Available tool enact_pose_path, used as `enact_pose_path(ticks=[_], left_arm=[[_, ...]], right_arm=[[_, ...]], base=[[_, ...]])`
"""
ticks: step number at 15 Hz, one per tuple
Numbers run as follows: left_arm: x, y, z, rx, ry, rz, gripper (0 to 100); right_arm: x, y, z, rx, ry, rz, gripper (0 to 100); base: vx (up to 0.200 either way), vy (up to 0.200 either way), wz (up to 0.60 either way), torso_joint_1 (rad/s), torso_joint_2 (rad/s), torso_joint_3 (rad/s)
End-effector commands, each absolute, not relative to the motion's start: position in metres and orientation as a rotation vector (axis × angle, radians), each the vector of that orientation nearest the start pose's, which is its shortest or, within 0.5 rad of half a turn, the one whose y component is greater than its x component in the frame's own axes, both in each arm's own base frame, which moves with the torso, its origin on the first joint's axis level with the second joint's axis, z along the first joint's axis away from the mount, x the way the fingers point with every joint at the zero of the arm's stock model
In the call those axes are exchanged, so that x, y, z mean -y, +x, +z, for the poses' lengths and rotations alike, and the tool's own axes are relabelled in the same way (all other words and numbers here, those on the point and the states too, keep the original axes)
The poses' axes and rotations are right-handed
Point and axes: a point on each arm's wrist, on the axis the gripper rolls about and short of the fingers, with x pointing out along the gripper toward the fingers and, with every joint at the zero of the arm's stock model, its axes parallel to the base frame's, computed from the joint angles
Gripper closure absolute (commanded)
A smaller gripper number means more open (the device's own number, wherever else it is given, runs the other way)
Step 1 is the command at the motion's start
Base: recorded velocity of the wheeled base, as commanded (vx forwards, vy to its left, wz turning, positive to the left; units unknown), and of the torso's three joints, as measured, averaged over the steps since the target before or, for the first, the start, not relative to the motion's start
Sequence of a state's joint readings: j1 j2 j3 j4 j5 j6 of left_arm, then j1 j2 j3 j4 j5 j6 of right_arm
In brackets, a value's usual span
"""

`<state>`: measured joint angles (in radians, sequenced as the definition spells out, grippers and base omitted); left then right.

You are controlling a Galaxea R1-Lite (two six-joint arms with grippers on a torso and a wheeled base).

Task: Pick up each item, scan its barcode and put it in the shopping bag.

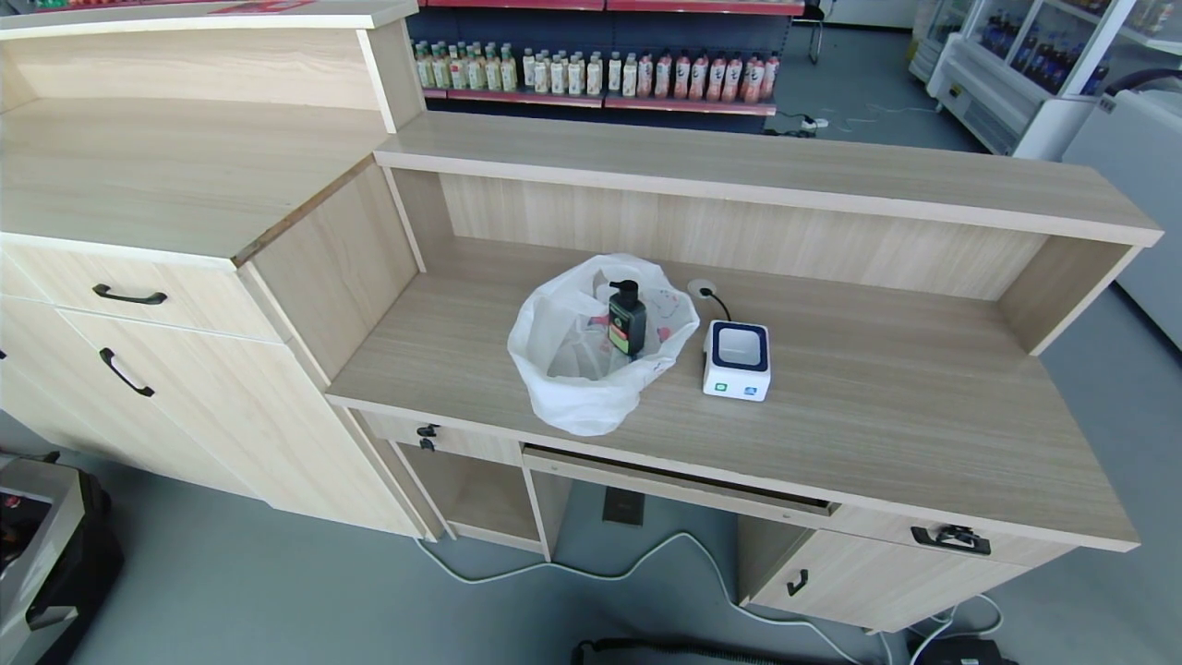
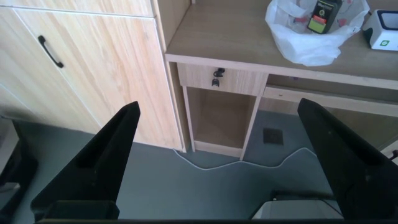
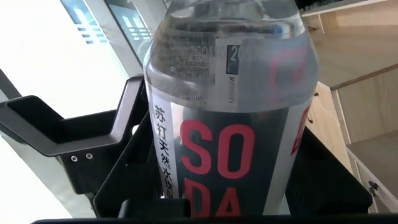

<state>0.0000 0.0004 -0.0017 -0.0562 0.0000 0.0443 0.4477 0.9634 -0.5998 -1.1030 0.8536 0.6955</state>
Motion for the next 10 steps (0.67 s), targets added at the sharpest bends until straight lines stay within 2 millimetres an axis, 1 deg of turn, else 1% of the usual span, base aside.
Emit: enact_pose_path(ticks=[1,2,3,4,5,7,9,10], left_arm=[[0.0,-0.023,0.082,0.058,0.044,0.001,0],[0.0,-0.023,0.082,0.058,0.044,0.001,0],[0.0,-0.023,0.082,0.058,0.044,0.001,0],[0.0,-0.023,0.082,0.058,0.044,0.003,0],[0.0,-0.023,0.082,0.058,0.044,0.001,0],[0.0,-0.023,0.082,0.058,0.044,0.001,0],[0.0,-0.023,0.082,0.058,0.044,0.001,0],[0.0,-0.023,0.082,0.058,0.044,0.001,0]], right_arm=[[-0.053,0.102,0.329,0.373,0.41,1.219,100],[-0.049,0.122,0.33,0.392,0.404,1.084,100],[-0.036,0.139,0.334,0.421,0.405,0.922,100],[-0.021,0.15,0.334,0.436,0.394,0.791,100],[-0.01,0.156,0.336,0.443,0.382,0.716,100],[0.007,0.157,0.333,0.414,0.382,0.602,100],[0.03,0.158,0.327,0.39,0.403,0.413,100],[0.033,0.16,0.327,0.41,0.423,0.344,100]], base=[[0.0,0.0,0.0,0.0,0.0,0.0],[0.0,0.0,0.0,0.0,0.0,0.0],[0.0,0.0,0.0,0.0,0.0,0.0],[0.0,0.0,0.0,0.0,0.0,0.0],[0.0,0.0,0.0,0.0,0.0,0.0],[0.0,0.0,0.0,0.0,0.0,0.0],[0.0,0.0,0.0,0.0,0.0,0.0],[0.0,0.0,0.0,0.0,0.0,0.0]])
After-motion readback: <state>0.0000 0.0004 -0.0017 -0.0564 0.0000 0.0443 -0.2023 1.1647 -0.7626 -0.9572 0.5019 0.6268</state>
